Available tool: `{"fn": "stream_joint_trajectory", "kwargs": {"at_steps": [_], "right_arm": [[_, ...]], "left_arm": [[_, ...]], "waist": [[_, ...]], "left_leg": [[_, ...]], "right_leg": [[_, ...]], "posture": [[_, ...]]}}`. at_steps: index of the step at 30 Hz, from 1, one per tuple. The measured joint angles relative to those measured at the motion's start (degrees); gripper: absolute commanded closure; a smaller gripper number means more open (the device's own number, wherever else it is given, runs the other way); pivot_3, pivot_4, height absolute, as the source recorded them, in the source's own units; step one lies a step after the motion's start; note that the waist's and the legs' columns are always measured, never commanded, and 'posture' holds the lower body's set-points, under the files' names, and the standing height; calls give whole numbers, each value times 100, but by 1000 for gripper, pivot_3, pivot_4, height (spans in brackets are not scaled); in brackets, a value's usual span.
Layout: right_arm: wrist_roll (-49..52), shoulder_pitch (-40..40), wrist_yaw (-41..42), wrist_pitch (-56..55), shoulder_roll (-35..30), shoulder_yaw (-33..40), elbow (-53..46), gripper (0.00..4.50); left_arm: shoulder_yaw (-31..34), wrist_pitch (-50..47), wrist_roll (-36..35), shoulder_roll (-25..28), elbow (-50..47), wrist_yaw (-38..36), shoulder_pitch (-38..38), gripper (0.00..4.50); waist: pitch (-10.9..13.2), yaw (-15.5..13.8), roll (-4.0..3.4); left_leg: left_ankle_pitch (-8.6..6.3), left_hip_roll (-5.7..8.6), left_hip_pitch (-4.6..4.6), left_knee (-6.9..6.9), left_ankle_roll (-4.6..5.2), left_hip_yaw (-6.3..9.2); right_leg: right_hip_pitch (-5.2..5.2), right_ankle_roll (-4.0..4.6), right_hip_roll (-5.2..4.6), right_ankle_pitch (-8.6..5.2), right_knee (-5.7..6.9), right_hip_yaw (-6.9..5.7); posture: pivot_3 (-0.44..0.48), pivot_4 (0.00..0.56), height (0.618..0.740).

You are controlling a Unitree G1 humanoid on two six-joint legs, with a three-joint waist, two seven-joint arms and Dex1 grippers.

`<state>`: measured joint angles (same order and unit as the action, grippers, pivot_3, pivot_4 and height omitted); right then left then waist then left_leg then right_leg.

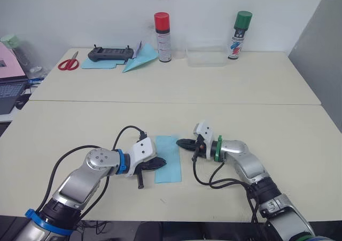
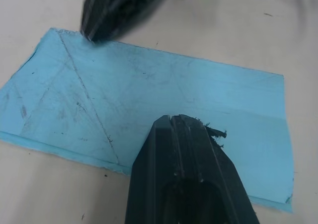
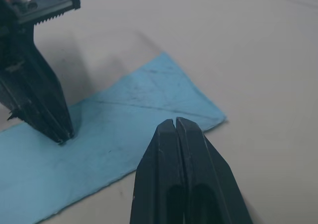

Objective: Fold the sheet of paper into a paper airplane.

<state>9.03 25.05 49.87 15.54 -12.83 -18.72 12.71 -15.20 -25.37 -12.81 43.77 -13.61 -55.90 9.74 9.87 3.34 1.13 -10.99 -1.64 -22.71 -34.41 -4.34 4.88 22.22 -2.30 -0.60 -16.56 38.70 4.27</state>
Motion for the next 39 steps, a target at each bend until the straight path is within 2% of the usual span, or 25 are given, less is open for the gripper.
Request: {"fn": "stream_joint_trajectory", "kwargs": {"at_steps": [10, 14, 18, 24, 28, 34, 37, 39], "right_arm": [[-187, -274, 554, 510, -350, -612, -809, 4474], [-90, -492, 869, 926, -531, -859, -1270, 4474], [-4, -633, 1127, 1260, -730, -1028, -1615, 4474], [311, -842, 1420, 1844, -1120, -1170, -2212, 4474], [570, -889, 1433, 2206, -1279, -1071, -2474, 4474], [1069, -1037, 1282, 2743, -1744, -346, -2830, 4474], [1073, -823, 771, 2656, -1350, 71, -2795, 4474], [939, -648, 411, 2388, -958, 65, -2629, 4474]], "left_arm": [[262, 42, -96, 57, -226, 54, -475, 4500], [486, 25, -313, -34, -248, 148, -789, 4500], [483, 119, -323, -42, -208, 152, -850, 4500], [417, 227, -310, -115, -92, 146, -706, 4500], [314, 228, -305, -192, 36, 140, -562, 4500], [201, 320, -305, -334, 246, 121, -325, 4500], [195, 374, -301, -375, 375, 92, -237, 4500], [189, 446, -287, -422, 472, 32, -196, 4500]], "waist": [[-61, 21, 17], [-84, 49, 13], [-99, 48, 4], [-106, -7, 6], [-106, -17, 19], [-76, -108, 12], [-68, -114, 14], [-67, -117, 9]], "left_leg": [[-19, -19, 25, 48, -22, -2], [-51, -28, 43, 48, -14, 0], [-82, -28, 87, 50, -15, -1], [-93, -27, 92, 48, -28, 1], [-93, -23, 99, 43, -29, 7], [-92, -4, 86, 31, -30, 6], [-90, -8, 89, 30, -28, 7], [-89, -8, 89, 30, -26, 10]], "right_leg": [[-4, 35, 13, -36, -4, -5], [-12, 12, 23, -60, 16, -10], [-50, 27, 23, -99, 16, -9], [-61, 42, 19, -118, 5, -11], [-51, 43, 16, -119, 1, -11], [-51, 31, -2, -113, -13, -9], [-48, 29, -1, -111, -11, -11], [-47, 29, 0, -111, -11, -14]], "posture": [[0, 150, 740], [0, 150, 740], [0, 150, 740], [0, 150, 740], [0, 150, 740], [0, 150, 740], [0, 150, 740], [0, 150, 740]]}}
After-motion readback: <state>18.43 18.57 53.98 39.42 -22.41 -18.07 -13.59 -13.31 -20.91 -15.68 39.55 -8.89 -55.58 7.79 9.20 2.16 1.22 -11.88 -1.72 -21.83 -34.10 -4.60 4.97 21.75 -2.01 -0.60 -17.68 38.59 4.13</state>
